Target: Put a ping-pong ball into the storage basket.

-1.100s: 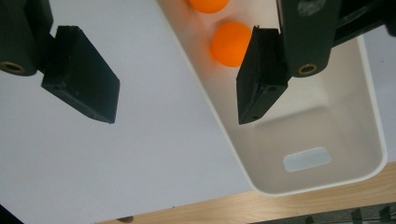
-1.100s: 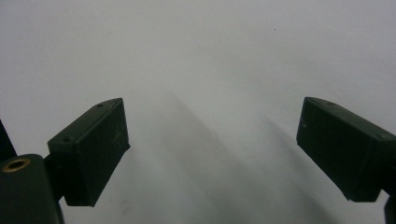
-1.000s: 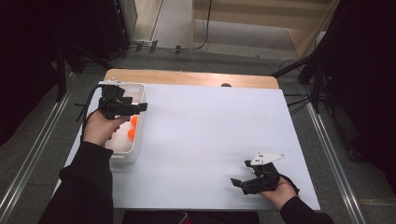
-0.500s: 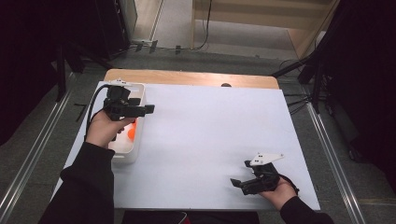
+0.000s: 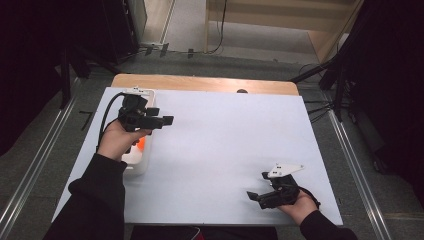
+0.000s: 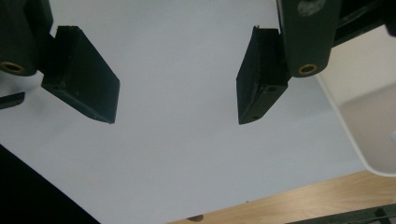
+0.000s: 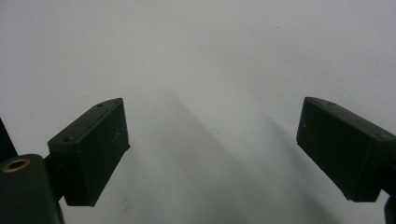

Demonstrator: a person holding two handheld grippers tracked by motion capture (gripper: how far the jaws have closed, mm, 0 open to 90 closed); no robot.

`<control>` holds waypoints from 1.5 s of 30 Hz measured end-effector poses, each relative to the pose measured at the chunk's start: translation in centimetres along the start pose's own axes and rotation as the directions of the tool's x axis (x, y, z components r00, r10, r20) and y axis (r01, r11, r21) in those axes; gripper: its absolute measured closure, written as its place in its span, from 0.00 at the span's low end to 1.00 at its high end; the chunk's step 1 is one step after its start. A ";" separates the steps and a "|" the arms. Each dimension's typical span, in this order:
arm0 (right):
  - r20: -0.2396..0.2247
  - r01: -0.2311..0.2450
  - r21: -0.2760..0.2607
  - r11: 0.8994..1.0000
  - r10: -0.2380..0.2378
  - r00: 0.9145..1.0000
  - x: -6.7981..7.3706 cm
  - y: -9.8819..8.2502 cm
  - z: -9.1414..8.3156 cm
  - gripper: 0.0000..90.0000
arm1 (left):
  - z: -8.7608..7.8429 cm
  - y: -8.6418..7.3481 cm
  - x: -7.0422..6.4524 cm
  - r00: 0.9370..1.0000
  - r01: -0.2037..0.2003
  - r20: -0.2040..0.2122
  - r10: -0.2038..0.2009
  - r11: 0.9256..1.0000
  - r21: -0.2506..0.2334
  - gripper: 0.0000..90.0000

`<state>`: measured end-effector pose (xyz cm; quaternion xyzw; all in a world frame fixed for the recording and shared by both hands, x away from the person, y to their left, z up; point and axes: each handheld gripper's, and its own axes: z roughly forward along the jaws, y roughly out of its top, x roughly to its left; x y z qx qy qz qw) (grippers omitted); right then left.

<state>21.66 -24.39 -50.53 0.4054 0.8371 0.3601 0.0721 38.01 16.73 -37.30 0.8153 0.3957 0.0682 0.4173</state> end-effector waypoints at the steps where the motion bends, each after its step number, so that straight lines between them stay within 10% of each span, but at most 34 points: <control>1: -0.001 0.000 0.000 1.000 0.000 1.000 0.0 0.0 0.0 0.09 | 0.0 0.0 -0.1 1.000 -0.004 0.003 0.004 1.000 0.002 0.34; 45: 0.021 -0.021 -0.030 0.999 0.022 1.000 -0.3 0.0 -0.4 0.09 | 1.7 -3.3 -3.8 0.991 -0.104 0.083 0.103 0.995 0.011 0.34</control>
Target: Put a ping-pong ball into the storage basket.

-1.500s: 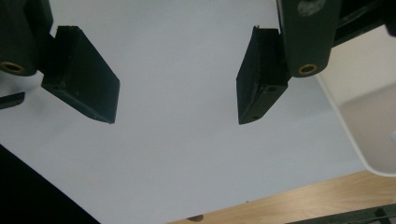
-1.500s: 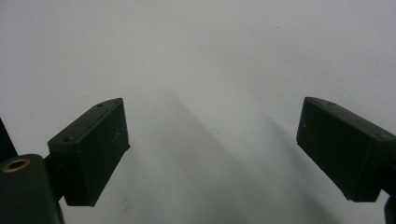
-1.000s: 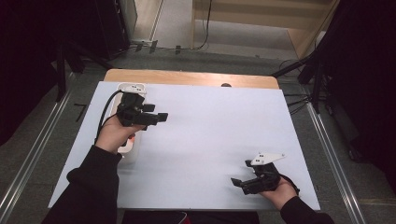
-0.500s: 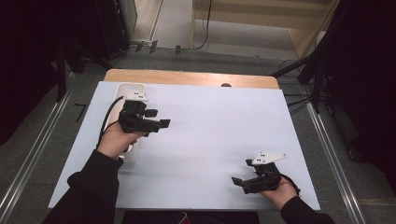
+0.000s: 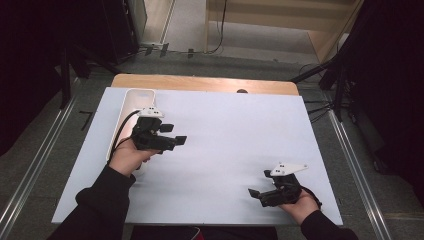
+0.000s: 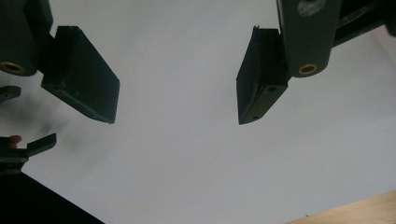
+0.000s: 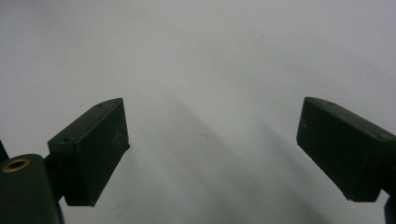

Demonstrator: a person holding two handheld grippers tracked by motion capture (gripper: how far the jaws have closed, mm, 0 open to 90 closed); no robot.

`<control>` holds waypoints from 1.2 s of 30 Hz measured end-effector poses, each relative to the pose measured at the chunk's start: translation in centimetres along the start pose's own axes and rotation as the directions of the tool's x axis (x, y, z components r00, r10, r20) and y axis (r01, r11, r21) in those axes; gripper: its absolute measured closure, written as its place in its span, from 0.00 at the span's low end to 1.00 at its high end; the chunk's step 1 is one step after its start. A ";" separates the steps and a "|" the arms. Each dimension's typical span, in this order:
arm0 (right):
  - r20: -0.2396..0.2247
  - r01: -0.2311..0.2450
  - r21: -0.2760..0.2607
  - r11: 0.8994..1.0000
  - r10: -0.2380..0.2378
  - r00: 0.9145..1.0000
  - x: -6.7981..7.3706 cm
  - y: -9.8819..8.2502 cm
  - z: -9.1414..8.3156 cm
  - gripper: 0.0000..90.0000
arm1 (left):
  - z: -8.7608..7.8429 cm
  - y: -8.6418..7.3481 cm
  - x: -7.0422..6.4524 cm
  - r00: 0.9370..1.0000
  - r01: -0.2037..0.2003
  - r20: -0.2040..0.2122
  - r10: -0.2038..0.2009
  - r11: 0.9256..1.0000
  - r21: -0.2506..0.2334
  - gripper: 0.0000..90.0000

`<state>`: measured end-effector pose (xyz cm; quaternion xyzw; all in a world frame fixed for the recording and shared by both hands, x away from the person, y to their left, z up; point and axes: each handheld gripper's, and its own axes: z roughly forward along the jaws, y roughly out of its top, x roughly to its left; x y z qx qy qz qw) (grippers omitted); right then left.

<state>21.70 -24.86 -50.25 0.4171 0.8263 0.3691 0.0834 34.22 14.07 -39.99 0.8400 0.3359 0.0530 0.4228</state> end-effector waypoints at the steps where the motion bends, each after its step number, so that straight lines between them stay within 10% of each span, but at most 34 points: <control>1: 0.001 0.002 -0.002 1.000 -0.002 1.000 0.0 0.0 0.0 0.09 | 0.1 -0.1 -0.1 1.000 -0.003 0.001 0.003 1.000 0.003 0.34; 36: -0.001 0.011 0.007 1.000 -0.011 1.000 0.0 0.0 0.1 0.09 | 0.7 -2.9 -1.4 0.998 -0.041 0.040 0.041 0.999 0.011 0.34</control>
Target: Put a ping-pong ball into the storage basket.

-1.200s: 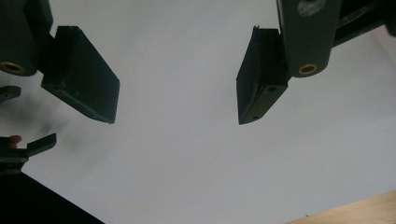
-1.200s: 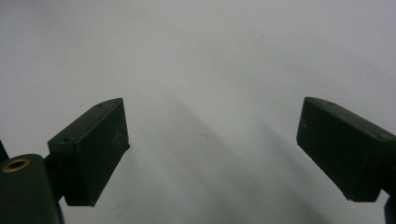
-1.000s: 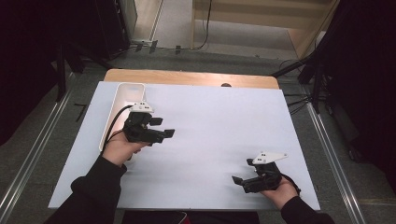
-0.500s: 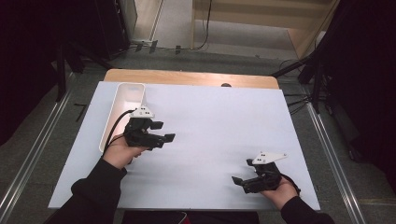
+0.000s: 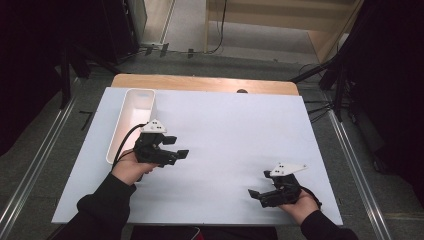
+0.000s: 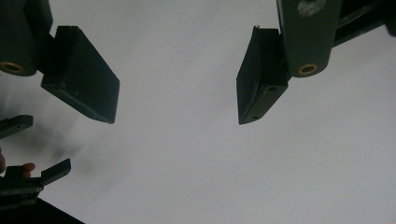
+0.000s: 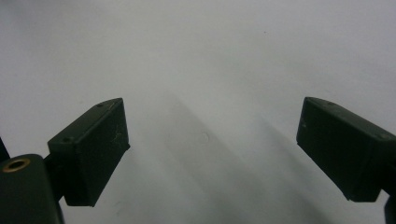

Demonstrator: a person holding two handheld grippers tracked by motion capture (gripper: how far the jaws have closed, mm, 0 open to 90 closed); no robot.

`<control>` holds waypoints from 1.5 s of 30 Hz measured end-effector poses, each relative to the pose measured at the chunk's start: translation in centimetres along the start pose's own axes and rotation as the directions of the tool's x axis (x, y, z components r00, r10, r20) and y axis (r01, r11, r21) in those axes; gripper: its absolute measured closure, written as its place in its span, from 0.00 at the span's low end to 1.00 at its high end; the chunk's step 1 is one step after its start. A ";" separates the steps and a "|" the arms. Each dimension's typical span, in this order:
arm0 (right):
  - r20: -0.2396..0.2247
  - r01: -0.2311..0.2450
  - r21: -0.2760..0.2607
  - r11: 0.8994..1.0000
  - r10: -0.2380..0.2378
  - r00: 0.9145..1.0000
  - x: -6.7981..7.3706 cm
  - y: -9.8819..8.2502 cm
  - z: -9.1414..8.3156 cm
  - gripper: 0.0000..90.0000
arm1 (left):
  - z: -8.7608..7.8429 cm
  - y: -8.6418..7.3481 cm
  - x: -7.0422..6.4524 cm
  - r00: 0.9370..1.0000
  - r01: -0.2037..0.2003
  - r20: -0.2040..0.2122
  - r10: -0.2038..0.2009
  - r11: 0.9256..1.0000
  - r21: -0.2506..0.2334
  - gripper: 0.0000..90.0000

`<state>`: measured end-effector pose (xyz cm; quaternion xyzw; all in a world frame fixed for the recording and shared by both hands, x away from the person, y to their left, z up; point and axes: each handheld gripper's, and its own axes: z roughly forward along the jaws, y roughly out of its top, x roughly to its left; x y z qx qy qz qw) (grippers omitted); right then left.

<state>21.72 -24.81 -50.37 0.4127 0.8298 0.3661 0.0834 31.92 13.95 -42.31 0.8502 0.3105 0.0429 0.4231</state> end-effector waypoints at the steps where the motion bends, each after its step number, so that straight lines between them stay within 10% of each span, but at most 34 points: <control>1: -0.001 -0.003 0.002 1.000 0.003 1.000 0.0 0.0 0.0 0.09 | 0.0 -0.1 0.0 1.000 0.000 -0.003 0.000 1.000 -0.001 0.34; 29: -0.004 -0.001 0.002 1.000 0.001 1.000 0.0 0.0 0.1 0.09 | -0.1 -4.2 -1.6 0.991 -0.132 0.012 0.132 0.990 0.041 0.34; 45: -0.004 0.000 0.007 1.000 0.000 1.000 0.0 0.0 0.1 0.09 | -0.6 -6.1 -1.9 0.989 -0.139 0.056 0.136 0.990 0.037 0.34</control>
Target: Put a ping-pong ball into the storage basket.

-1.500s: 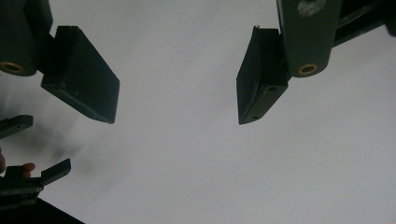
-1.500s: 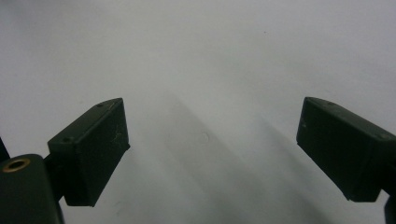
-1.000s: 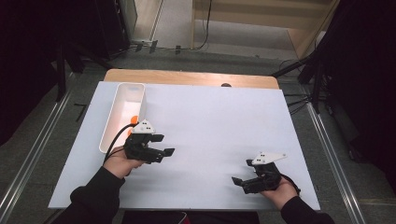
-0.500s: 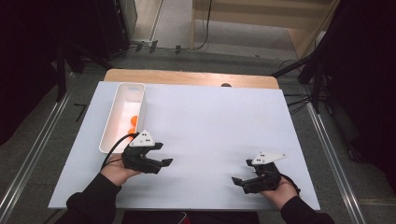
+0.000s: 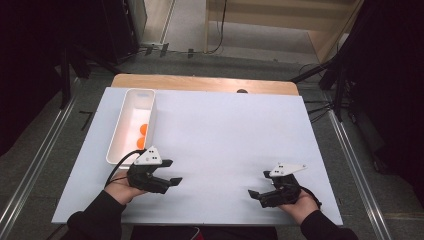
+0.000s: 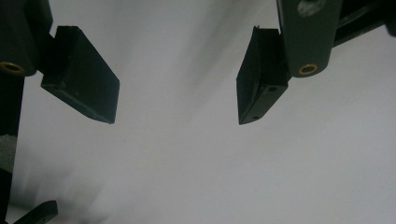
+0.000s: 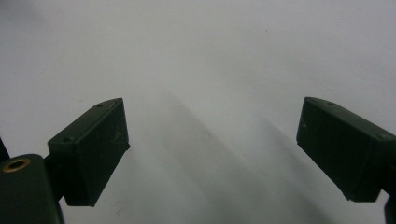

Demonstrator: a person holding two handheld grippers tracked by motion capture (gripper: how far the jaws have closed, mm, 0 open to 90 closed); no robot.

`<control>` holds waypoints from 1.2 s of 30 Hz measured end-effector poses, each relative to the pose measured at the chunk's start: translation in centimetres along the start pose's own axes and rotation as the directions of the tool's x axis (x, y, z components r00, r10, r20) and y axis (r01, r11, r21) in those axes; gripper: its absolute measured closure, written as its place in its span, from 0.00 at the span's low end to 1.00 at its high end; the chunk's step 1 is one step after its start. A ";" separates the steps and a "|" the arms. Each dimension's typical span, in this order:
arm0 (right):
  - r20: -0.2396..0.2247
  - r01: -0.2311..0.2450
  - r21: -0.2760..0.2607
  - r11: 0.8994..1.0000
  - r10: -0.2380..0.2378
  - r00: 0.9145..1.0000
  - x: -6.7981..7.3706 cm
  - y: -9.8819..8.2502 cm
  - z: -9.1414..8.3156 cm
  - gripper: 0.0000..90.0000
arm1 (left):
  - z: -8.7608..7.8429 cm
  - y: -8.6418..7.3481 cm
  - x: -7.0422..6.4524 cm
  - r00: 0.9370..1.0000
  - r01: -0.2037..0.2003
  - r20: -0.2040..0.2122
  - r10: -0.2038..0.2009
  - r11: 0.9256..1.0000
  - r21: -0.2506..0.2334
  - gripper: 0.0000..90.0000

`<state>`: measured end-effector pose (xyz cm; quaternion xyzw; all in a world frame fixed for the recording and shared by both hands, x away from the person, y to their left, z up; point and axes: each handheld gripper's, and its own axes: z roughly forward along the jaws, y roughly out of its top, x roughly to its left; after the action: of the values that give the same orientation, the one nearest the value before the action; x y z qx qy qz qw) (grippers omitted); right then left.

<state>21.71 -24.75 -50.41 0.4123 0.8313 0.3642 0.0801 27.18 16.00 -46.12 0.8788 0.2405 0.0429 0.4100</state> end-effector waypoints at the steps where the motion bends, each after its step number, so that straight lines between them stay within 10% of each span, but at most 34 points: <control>1: 0.001 -0.001 0.001 1.000 0.001 1.000 0.0 0.0 0.0 0.09 | 0.0 -0.1 0.0 1.000 -0.002 -0.001 0.002 1.000 -0.001 0.34; 36: 0.002 0.007 0.007 1.000 -0.007 1.000 0.0 0.0 0.1 0.09 | -0.9 -3.3 0.4 0.999 -0.027 0.026 0.025 0.997 0.069 0.34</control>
<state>21.72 -24.66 -50.49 0.4100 0.8340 0.3603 0.0808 25.97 18.61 -47.96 0.8960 0.2252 0.0289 0.3816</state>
